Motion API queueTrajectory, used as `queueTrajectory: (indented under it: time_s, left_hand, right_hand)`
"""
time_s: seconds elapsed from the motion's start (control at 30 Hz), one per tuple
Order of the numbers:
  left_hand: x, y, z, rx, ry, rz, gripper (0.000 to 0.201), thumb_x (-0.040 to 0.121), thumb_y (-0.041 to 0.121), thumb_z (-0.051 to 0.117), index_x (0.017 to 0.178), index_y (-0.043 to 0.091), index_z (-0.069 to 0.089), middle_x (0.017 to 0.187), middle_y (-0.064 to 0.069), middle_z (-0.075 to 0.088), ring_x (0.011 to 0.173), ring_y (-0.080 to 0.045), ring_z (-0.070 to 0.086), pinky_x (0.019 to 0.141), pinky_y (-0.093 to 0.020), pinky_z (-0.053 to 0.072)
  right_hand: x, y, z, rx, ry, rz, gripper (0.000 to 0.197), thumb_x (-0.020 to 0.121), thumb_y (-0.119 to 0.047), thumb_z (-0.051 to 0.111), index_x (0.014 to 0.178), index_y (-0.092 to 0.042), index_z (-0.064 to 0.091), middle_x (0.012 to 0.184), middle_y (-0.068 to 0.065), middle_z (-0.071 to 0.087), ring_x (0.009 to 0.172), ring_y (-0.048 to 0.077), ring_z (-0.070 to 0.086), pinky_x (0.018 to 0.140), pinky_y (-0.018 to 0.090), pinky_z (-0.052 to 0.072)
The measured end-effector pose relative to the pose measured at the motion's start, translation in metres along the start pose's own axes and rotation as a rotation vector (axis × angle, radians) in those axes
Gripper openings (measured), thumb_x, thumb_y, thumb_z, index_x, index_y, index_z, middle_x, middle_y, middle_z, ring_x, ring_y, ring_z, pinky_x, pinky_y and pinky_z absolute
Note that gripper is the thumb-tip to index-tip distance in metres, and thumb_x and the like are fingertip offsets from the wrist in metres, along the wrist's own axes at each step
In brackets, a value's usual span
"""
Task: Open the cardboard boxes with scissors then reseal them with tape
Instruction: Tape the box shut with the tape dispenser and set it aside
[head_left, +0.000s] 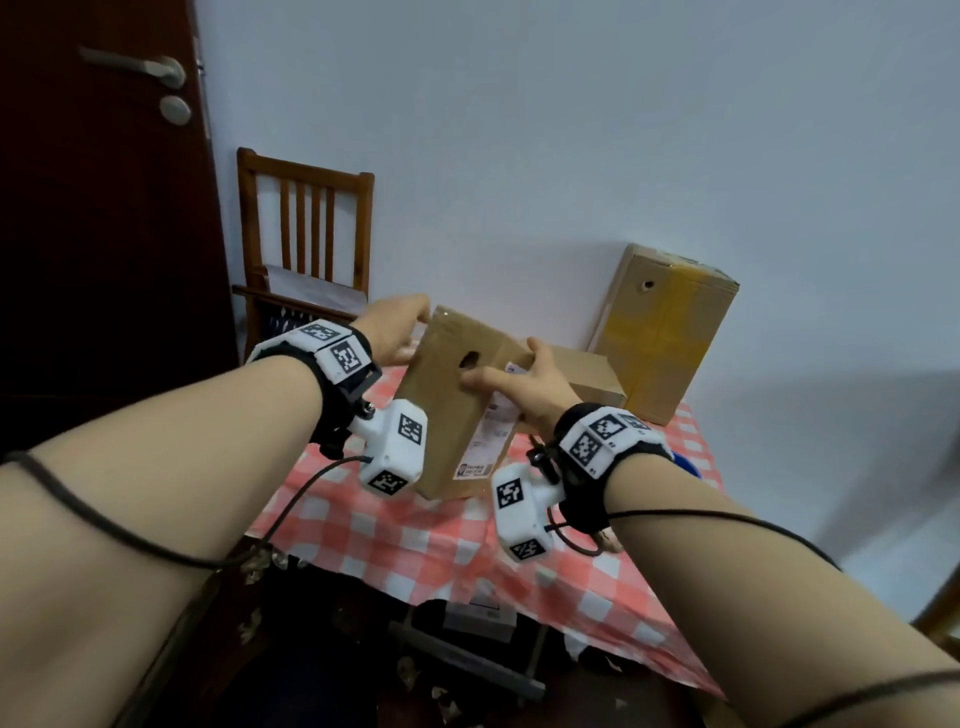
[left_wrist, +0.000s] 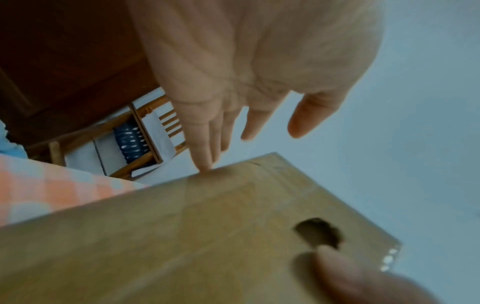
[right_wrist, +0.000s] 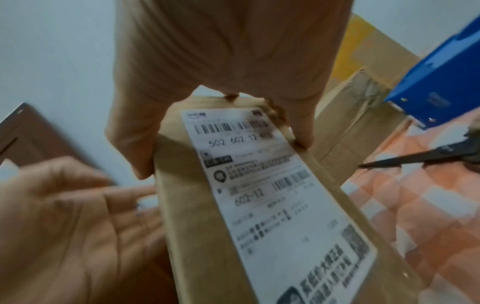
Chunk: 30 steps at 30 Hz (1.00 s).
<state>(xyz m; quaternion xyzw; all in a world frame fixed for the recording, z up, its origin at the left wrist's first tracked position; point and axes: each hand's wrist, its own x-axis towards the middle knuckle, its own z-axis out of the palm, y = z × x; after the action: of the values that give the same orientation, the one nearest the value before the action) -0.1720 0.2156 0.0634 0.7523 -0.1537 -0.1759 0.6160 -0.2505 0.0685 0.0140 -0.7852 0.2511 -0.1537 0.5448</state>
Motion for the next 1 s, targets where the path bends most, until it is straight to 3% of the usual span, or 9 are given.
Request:
queueTrajectory:
  time_s: [0.07, 0.17, 0.3, 0.37, 0.43, 0.5, 0.63, 0.77, 1.0]
  left_hand:
    - [-0.001, -0.013, 0.000, 0.088, -0.111, -0.082, 0.013, 0.092, 0.019, 0.046, 0.080, 0.015, 0.051, 0.086, -0.005, 0.055, 0.077, -0.019, 0.052, 0.078, -0.030, 0.047]
    - [-0.002, -0.029, 0.002, 0.254, -0.186, -0.012, 0.004, 0.092, 0.023, 0.058, 0.088, 0.022, 0.057, 0.103, -0.009, 0.064, 0.098, -0.027, 0.061, 0.088, -0.037, 0.049]
    - [0.004, -0.036, -0.001, 0.344, -0.179, 0.053, 0.022, 0.091, 0.023, 0.063, 0.112, 0.017, 0.059, 0.106, -0.006, 0.063, 0.098, -0.024, 0.062, 0.085, -0.035, 0.050]
    - [0.009, -0.038, 0.001, 0.470, -0.213, 0.011, 0.056, 0.076, 0.035, 0.075, 0.121, 0.010, 0.053, 0.104, -0.004, 0.064, 0.092, -0.020, 0.063, 0.081, -0.033, 0.053]
    - [0.013, -0.040, 0.005, 0.735, -0.267, -0.067, 0.134, 0.043, 0.062, 0.081, 0.148, 0.008, 0.018, 0.125, -0.009, 0.058, 0.108, -0.026, 0.060, 0.094, -0.039, 0.051]
    - [0.012, -0.042, 0.013, 0.955, -0.260, -0.093, 0.168, 0.031, 0.076, 0.078, 0.147, 0.010, -0.025, 0.153, -0.017, 0.028, 0.134, -0.034, 0.038, 0.110, -0.043, 0.036]
    - [0.004, -0.049, 0.026, 1.154, -0.176, -0.034, 0.168, 0.036, 0.076, 0.079, 0.141, 0.011, -0.036, 0.159, -0.017, 0.001, 0.144, -0.035, 0.013, 0.116, -0.050, 0.022]
    - [0.010, -0.049, 0.031, 1.198, -0.146, 0.010, 0.162, 0.045, 0.067, 0.083, 0.143, 0.007, -0.031, 0.158, -0.018, 0.004, 0.145, -0.035, 0.011, 0.117, -0.047, 0.021]
    - [0.012, -0.054, 0.047, 1.324, -0.131, 0.144, 0.134, 0.042, 0.065, 0.082, 0.144, 0.006, 0.017, 0.137, -0.013, 0.037, 0.125, -0.031, 0.037, 0.104, -0.042, 0.039]
  right_hand:
    - [0.001, 0.001, -0.003, 0.209, -0.047, 0.032, 0.137, 0.027, -0.042, 0.094, 0.145, -0.030, 0.023, 0.136, 0.008, 0.047, 0.114, 0.031, 0.057, 0.087, 0.053, 0.053]
    - [0.000, 0.002, -0.003, 0.409, -0.157, 0.063, 0.107, 0.045, -0.024, 0.091, 0.138, -0.017, 0.039, 0.124, 0.012, 0.060, 0.099, 0.030, 0.067, 0.079, 0.050, 0.057]
    - [-0.001, 0.004, -0.002, 0.371, -0.207, 0.076, 0.027, 0.087, -0.018, 0.068, 0.110, -0.011, 0.056, 0.089, 0.008, 0.067, 0.064, 0.011, 0.067, 0.055, 0.024, 0.053]
    - [-0.001, 0.007, 0.002, 0.282, -0.170, 0.101, 0.007, 0.096, -0.019, 0.056, 0.093, -0.013, 0.054, 0.053, -0.006, 0.059, 0.037, 0.002, 0.054, 0.049, 0.022, 0.050]
    - [0.002, 0.010, 0.007, 0.240, -0.159, 0.147, 0.013, 0.098, -0.023, 0.052, 0.088, -0.014, 0.053, 0.037, -0.010, 0.049, 0.032, 0.005, 0.048, 0.068, 0.041, 0.057]
    - [0.003, 0.012, 0.011, 0.205, -0.166, 0.178, 0.018, 0.099, -0.024, 0.050, 0.087, -0.010, 0.053, 0.039, -0.005, 0.046, 0.039, 0.011, 0.047, 0.078, 0.053, 0.053]
    - [0.000, 0.015, 0.012, 0.314, -0.183, 0.192, 0.017, 0.101, -0.014, 0.043, 0.087, -0.006, 0.045, 0.063, 0.006, 0.043, 0.051, 0.016, 0.045, 0.060, 0.041, 0.055]
    - [0.003, 0.019, 0.003, 0.312, -0.154, 0.188, 0.013, 0.099, -0.002, 0.040, 0.091, -0.008, 0.048, 0.068, 0.010, 0.042, 0.057, 0.019, 0.044, 0.046, 0.023, 0.048]
    - [0.011, 0.054, -0.050, -0.337, 0.043, 0.162, 0.019, 0.091, 0.000, 0.048, 0.105, 0.000, 0.061, 0.084, 0.015, 0.055, 0.075, 0.026, 0.055, 0.071, 0.038, 0.055]
